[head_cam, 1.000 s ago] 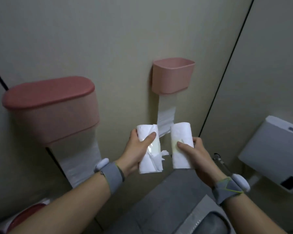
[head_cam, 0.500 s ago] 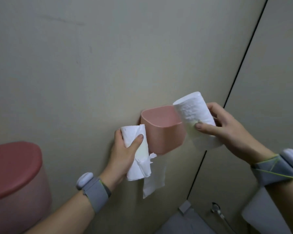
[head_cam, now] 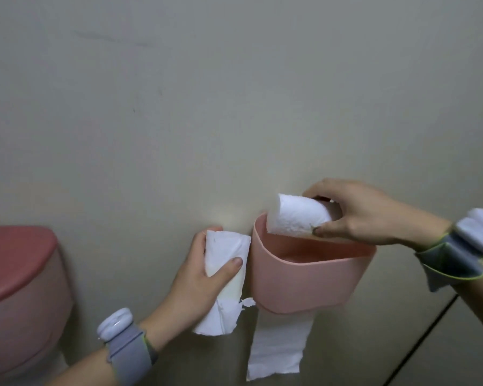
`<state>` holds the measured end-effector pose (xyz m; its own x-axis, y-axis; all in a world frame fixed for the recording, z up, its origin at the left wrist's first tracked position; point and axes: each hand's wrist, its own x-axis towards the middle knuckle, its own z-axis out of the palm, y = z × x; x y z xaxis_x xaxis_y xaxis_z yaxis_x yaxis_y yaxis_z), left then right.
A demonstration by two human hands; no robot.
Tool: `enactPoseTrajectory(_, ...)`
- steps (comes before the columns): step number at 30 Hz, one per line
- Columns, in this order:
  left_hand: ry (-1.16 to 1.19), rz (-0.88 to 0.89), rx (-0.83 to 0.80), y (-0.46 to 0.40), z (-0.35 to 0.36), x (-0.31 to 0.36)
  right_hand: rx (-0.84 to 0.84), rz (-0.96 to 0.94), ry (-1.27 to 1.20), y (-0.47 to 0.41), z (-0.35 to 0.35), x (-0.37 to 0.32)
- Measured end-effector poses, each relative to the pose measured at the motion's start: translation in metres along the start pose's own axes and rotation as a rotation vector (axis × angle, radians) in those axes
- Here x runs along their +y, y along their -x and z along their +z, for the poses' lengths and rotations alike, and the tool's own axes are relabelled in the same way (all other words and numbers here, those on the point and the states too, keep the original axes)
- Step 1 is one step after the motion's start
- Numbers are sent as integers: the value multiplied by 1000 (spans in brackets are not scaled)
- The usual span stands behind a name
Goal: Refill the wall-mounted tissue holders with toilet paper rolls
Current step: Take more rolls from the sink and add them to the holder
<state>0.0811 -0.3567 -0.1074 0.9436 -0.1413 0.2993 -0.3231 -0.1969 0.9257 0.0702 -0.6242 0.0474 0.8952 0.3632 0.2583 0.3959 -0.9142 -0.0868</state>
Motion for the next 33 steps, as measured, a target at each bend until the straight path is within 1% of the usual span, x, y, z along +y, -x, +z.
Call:
enactPoseTrajectory(2,-29,0,49,-2,9,2,-108,-91,103,-5,6,14)
enactPoseTrajectory(4,-19,-12,94,0,14,2,-181,-214,217,-10,16,22)
enactPoseTrajectory(6,-17,-28,118,4,16,1,-202,-317,310,-14,24,22)
enactPoseTrajectory(10,-25,-42,181,11,26,4,-237,-480,369,-19,29,29)
enactPoseTrajectory(19,-59,-55,274,20,29,10,-152,-710,450,-27,42,32)
enactPoseTrajectory(24,-57,-40,288,20,29,16,-135,-713,453,-26,44,36)
enactPoseTrajectory(26,-50,-28,285,19,28,19,-166,-718,439,-25,48,34)
enactPoseTrajectory(30,-36,16,296,17,22,29,-280,-609,272,-28,44,37)
enactPoseTrajectory(33,-28,51,317,13,14,43,-314,-534,206,-27,39,41)
